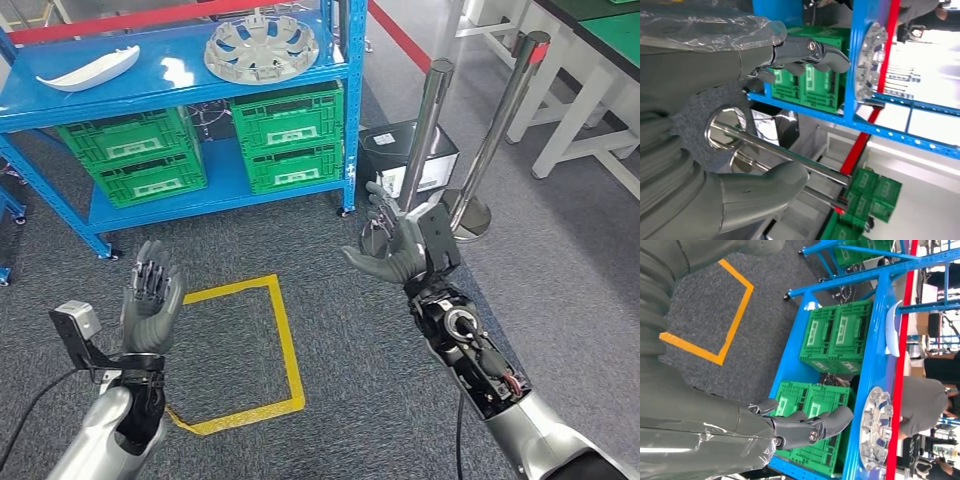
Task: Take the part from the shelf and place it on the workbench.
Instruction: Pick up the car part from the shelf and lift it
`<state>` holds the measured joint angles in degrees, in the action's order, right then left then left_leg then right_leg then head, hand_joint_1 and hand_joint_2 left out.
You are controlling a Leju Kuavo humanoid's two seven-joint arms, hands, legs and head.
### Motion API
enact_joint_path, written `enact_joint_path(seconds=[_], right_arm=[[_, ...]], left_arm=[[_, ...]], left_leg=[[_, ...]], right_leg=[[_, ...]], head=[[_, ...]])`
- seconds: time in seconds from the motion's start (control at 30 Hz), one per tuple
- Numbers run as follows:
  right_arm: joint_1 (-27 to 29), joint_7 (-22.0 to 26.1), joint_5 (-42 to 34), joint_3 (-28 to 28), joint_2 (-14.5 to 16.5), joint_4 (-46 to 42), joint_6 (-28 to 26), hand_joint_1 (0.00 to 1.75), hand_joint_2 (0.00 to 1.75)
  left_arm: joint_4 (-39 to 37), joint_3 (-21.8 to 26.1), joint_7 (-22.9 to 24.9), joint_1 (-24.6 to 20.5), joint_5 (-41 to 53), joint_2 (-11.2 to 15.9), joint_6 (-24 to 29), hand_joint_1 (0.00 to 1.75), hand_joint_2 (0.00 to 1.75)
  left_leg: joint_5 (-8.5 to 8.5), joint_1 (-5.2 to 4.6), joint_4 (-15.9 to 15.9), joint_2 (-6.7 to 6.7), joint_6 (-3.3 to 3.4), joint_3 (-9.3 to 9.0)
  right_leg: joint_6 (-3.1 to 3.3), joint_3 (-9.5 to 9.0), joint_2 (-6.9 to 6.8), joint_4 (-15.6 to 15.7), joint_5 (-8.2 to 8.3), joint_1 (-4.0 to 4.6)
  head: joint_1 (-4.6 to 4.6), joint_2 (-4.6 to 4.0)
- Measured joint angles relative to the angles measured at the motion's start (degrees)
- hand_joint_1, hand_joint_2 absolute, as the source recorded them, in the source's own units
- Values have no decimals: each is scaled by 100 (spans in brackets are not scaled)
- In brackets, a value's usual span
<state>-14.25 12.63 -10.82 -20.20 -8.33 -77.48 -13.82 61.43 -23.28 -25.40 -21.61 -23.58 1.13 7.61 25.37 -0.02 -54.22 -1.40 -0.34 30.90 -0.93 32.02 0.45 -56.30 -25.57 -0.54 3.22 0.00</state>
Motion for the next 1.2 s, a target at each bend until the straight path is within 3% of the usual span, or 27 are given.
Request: enact_joint_path(seconds=[0.13, 0.27, 0.53, 1.2], right_arm=[[9, -69, -13, 46, 0, -8, 33, 0, 175], [15, -203, -6, 105, -2, -58, 21, 0, 175], [25, -371, -7, 150, -34, -205, -26, 0, 175], [-7, -773, 19, -31, -66, -568, 67, 0, 175]], left_arm=[[-72, 0, -101, -60, -44, -63, -88, 0, 175], [-247, -2, -225, -155, -120, -181, -180, 0, 0], [-588, -31, -296, -408, -223, -362, -442, 0, 0], [-677, -72, -326, -303, -231, -389, 13, 0, 0]], left_leg=[[0, 0, 0, 1, 0, 0], [0, 0, -2, 1, 0, 1], [0, 0, -2, 3, 0, 1], [0, 0, -1, 1, 0, 4]], right_leg=[[0, 1, 2, 0, 0, 0], [0, 2, 4, 0, 0, 0], [0, 3, 9, 0, 0, 0], [0, 2, 7, 0, 0, 0]], head=[[0, 0], [-1, 0], [-1, 0], [-1, 0]])
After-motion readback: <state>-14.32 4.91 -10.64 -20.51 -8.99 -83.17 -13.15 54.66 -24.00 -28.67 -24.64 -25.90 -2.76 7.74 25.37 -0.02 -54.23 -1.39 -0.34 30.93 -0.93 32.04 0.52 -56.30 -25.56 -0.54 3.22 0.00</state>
